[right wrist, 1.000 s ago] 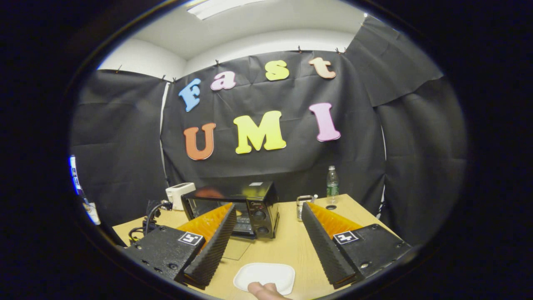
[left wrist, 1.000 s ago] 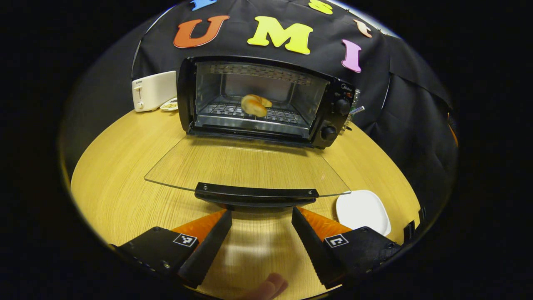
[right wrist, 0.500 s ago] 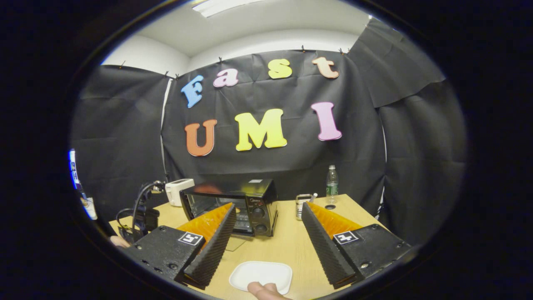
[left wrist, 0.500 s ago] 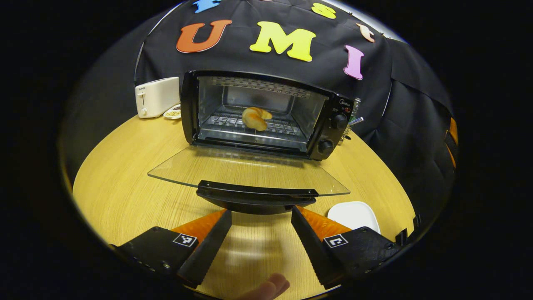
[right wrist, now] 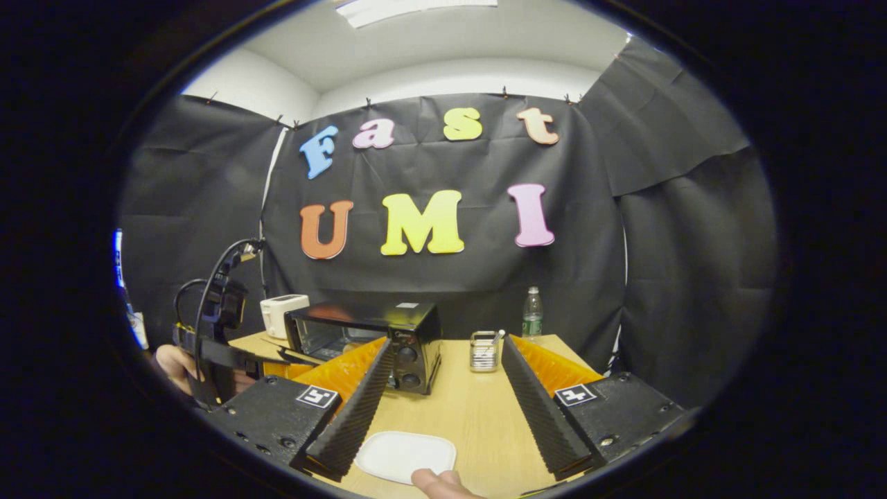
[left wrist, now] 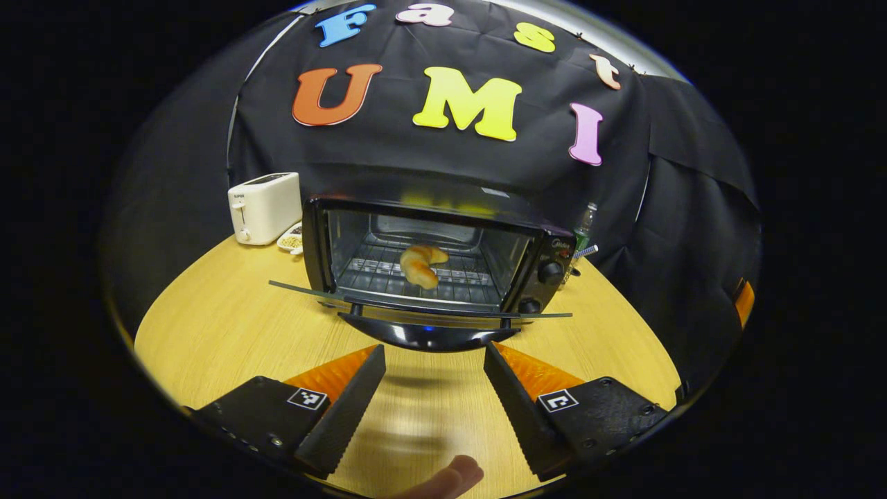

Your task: Open the electric oven with the left hand, put the food in, and close the electric oven.

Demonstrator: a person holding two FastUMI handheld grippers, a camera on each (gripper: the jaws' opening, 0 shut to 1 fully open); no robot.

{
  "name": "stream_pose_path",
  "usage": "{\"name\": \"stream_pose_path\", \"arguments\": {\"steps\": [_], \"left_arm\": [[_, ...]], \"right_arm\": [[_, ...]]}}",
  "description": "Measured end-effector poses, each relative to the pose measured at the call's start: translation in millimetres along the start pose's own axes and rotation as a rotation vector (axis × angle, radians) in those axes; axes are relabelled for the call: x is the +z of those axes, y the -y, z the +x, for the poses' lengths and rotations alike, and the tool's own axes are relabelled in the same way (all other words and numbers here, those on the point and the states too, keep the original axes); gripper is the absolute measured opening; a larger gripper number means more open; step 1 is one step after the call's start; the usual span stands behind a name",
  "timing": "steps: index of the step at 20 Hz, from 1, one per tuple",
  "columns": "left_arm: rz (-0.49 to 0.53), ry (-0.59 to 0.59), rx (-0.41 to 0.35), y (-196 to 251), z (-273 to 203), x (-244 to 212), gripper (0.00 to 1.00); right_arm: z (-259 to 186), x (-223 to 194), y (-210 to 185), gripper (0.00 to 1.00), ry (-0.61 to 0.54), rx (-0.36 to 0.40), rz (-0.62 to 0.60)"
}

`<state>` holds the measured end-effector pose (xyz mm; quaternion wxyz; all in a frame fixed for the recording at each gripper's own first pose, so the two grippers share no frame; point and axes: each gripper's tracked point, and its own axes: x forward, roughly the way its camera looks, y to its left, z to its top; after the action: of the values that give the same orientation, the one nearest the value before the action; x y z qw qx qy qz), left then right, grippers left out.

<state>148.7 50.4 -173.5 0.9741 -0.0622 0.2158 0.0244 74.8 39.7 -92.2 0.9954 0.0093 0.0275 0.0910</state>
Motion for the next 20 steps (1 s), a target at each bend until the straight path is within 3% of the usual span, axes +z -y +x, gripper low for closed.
{"name": "stream_pose_path", "arguments": {"steps": [10, 13, 20], "left_arm": [[0.012, 0.139, -0.043, 4, -53, 31, 0.94], [0.015, 0.078, -0.061, 7, -35, 12, 0.95], [0.04, -0.051, -0.015, -1, 31, -9, 0.95]], "right_arm": [[-34, 18, 4, 0.96, 0.051, -0.007, -0.012], [-39, 15, 2, 0.96, 0.053, 0.005, -0.013], [-26, 10, 8, 0.96, 0.04, 0.007, -0.009]]}}
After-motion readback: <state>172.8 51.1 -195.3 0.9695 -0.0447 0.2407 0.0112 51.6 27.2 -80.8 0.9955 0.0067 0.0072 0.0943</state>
